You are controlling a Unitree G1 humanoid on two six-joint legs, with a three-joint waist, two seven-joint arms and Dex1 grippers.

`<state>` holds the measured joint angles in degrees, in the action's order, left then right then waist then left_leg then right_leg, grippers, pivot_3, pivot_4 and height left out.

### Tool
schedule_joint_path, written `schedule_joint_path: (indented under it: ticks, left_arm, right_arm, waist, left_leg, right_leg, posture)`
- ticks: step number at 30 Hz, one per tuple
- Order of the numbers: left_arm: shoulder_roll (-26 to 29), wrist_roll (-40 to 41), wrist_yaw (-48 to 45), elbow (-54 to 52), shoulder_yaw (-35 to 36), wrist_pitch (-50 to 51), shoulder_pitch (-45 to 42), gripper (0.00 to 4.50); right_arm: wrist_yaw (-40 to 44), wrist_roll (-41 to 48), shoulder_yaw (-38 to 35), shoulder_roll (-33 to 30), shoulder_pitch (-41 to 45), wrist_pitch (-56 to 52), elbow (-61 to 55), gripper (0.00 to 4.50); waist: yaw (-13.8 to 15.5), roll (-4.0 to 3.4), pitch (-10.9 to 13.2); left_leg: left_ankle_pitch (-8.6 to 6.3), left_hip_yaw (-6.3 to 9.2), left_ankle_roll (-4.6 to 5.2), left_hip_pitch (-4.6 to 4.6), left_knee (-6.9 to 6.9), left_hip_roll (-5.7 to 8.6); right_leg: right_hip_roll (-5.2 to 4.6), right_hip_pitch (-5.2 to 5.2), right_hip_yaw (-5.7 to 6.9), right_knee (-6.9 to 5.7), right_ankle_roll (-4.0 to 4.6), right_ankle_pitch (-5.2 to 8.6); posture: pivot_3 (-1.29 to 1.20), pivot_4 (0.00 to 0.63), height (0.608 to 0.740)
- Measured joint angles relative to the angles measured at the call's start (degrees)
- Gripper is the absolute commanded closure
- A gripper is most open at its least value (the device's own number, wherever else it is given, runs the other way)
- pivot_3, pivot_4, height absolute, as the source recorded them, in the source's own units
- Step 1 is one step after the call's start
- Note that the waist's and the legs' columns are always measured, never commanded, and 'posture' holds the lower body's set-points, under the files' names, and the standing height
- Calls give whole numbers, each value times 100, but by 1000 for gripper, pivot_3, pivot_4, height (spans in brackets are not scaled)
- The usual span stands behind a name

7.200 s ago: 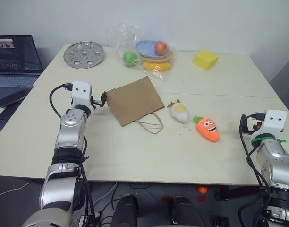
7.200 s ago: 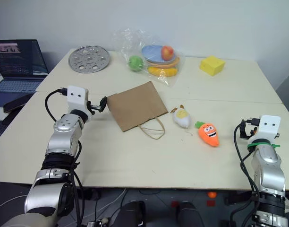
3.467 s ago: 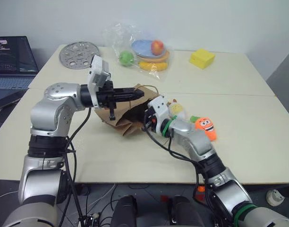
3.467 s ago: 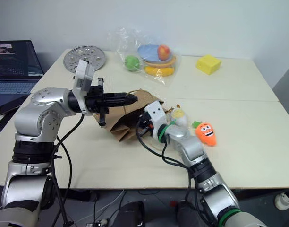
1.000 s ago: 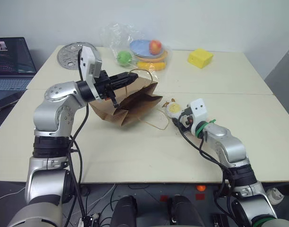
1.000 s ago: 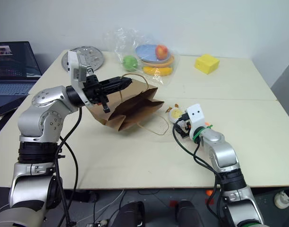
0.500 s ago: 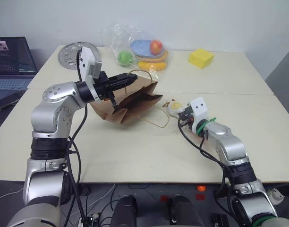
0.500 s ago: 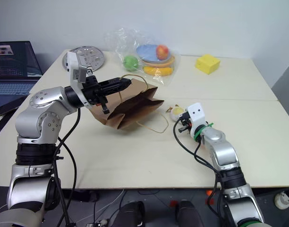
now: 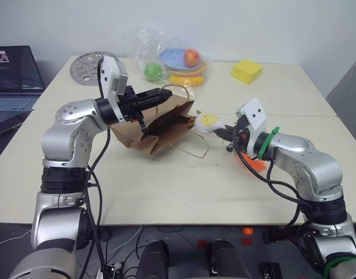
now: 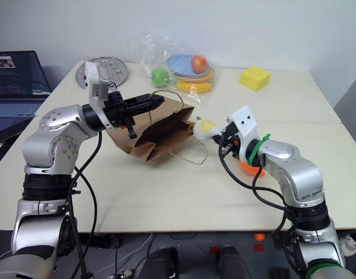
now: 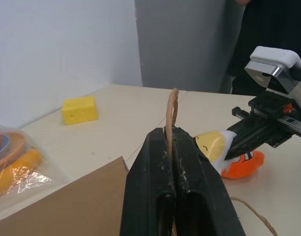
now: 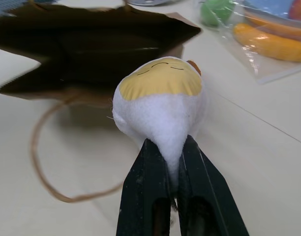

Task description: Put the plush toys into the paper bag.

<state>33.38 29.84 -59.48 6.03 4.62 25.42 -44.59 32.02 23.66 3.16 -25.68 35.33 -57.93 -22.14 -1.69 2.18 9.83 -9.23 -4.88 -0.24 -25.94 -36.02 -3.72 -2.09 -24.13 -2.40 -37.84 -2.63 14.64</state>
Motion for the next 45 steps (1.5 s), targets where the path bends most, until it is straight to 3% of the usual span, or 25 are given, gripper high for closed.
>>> schedule_joint_path:
  ticks: [9, 17, 27, 31, 40, 45]
  left_arm:
    - [-78, -4, -18, 27, -39, -64, -7, 4500]
    - [-126, 27, -19, -19, -64, -39, -4, 4500]
    - [-153, 46, -25, -131, -70, 59, -4, 4500]
    - [-152, 47, -25, -150, -70, 77, -3, 4500]
    - [-165, 55, -77, -167, -76, 155, 15, 4500]
    - [-207, 53, -110, -163, -91, 161, 14, 4500]
  right_arm:
    - [-310, 6, 625, 676, 302, -313, 196, 4484]
    - [-471, -525, 1231, 1662, 1084, 548, 1902, 4484]
    - [-573, -933, 1148, 2470, 1612, 1645, 3742, 4484]
    - [-546, -1070, 1141, 2438, 1596, 1880, 3876, 3301]
    - [-383, -1047, 969, 2141, 1253, 1739, 3196, 64]
    - [-253, -655, 569, 1479, 655, 1126, 1716, 21]
  waist:
    - [-5, 0, 0]
    - [-13, 0, 0]
    - [-2, 0, 0]
    - [-9, 0, 0]
    - [-7, 0, 0]
    - [10, 0, 0]
  left_leg:
    - [0, 0, 0, -1, 0, 0]
    - [0, 0, 0, -1, 0, 0]
    - [0, 4, -1, -5, 5, 1]
    - [-1, 0, -1, -5, 5, 1]
    - [-1, 3, -2, -5, 5, -1]
    - [-2, 3, -3, -8, 5, 1]
  right_leg:
    - [1, -2, 1, -1, -2, -1]
    - [1, -2, 3, -4, -18, -10]
    - [1, -4, 9, -5, -22, -13]
    - [0, -4, 5, -3, -22, -13]
    - [2, -5, 7, -5, -22, -13]
    - [-2, -2, 7, 0, -21, -12]
  posture:
    - [0, 150, 740]
    - [0, 150, 740]
    - [0, 150, 740]
    - [0, 150, 740]
    - [0, 150, 740]
    - [0, 150, 740]
